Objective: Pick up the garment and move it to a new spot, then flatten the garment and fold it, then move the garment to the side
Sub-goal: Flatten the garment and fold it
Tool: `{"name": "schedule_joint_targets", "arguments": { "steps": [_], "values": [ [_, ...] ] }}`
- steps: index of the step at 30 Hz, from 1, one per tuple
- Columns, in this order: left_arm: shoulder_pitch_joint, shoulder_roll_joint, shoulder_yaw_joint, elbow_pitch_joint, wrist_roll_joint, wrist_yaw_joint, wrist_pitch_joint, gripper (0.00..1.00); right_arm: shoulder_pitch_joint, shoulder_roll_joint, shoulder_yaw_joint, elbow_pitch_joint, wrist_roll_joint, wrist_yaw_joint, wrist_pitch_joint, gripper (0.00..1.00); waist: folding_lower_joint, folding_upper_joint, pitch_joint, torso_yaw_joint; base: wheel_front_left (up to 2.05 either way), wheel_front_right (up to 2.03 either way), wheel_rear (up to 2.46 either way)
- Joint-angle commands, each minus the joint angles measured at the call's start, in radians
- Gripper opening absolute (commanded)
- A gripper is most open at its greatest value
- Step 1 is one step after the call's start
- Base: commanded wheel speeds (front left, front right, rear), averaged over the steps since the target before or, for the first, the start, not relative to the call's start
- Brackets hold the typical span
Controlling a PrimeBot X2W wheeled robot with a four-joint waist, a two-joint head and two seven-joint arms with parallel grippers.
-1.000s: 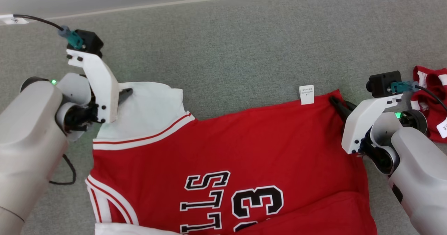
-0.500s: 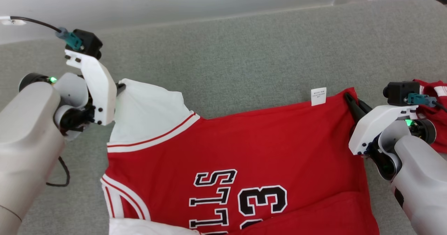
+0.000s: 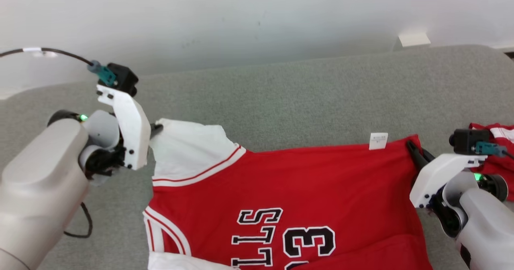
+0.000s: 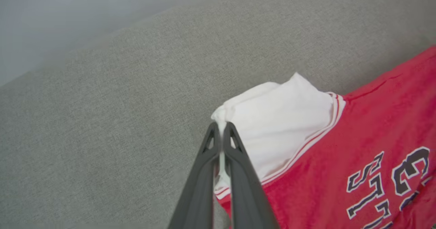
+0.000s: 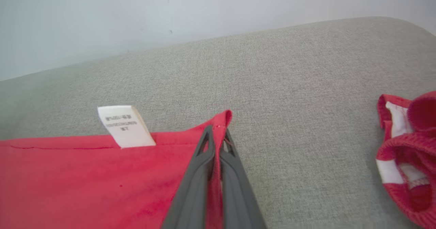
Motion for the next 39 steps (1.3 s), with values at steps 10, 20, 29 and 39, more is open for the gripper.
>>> {"name": "schedule_joint_targets", "arguments": {
  "steps": [10,20,29,39],
  "values": [
    [0.088,0.070,-0.083,-0.144,-0.114,0.002,0.139,0.00,0.107,-0.061,0.061,-0.039,0.072,-0.004,0.004,0.00,0.0000,0.0000,-0.130,0.044,0.00,0.00,0.00],
    [0.161,0.131,-0.132,-0.294,-0.215,0.005,0.320,0.00,0.166,-0.113,0.160,-0.089,0.109,-0.003,0.059,0.00,0.0000,0.0000,-0.174,0.062,0.00,0.00,0.00],
    [0.224,0.172,-0.164,-0.396,-0.270,0.034,0.422,0.00,0.174,-0.144,0.239,-0.096,0.150,-0.003,0.129,0.00,0.0000,0.0000,-0.174,0.065,0.00,0.00,0.00],
    [0.277,0.197,-0.175,-0.458,-0.325,0.050,0.471,0.00,0.172,-0.170,0.307,-0.102,0.188,-0.003,0.177,0.00,0.0000,0.0000,-0.181,0.063,0.00,0.00,0.00]
  ]
}}
